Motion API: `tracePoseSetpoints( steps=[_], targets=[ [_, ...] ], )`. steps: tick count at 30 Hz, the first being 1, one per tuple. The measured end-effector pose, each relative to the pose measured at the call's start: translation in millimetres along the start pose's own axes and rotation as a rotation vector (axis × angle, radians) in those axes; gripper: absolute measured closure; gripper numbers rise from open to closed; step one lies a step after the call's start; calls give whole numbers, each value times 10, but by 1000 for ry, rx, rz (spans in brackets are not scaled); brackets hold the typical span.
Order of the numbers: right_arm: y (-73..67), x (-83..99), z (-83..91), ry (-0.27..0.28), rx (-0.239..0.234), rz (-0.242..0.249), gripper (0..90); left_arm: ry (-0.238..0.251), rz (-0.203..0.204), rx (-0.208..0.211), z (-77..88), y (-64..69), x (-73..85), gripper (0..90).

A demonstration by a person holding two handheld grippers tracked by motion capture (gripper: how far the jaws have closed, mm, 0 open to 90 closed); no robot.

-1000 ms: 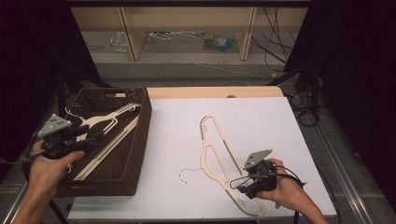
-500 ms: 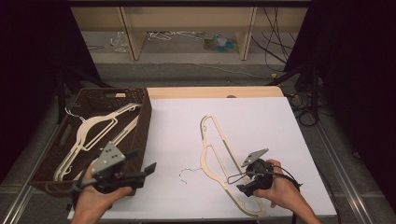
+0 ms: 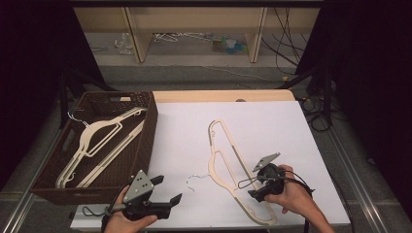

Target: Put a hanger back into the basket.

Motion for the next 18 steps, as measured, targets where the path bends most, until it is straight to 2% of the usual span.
tracePoseSetpoints(
  steps=[3, 6, 7, 10, 11, 12, 14, 15, 18],
  targets=[
    [-7, -22, -17, -5, -2, 0, 303, 15, -17, -19, 7, 17, 24, 176],
    [12, -54, -74, -21, 0, 7, 323, 30, -11, -15, -7, 30, 42, 170],
    [31, -91, -115, -43, -4, -5, 340, 33, -12, -9, -19, 35, 51, 170],
    [47, -118, -144, -59, 1, -8, 369, 18, -34, -18, -29, 47, 76, 171],
    [54, -128, -156, -76, 4, -14, 372, 16, -33, -14, -37, 53, 86, 171],
    [59, -141, -180, -105, 6, -22, 395, 2, -54, -14, -50, 52, 107, 171],
    [63, -151, -184, -112, 3, -28, 404, -8, -59, -13, -61, 53, 123, 172],
    [76, -163, -179, -117, 3, -24, 436, -20, -72, -17, -69, 48, 136, 173],
    [112, -210, -181, -160, 1, -32, 500, -19, -65, -8, -73, 57, 138, 178]
  ],
)
Point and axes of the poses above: each handheld gripper's, and its own axes: z roughly backward along the jaws, x roughly out of its underside, y roughly to its right, the point moved 2 cm from there along -z, roughly forward along the jaws, and after that the axes turned 5 degrees about -y, right-handed, at the moved point
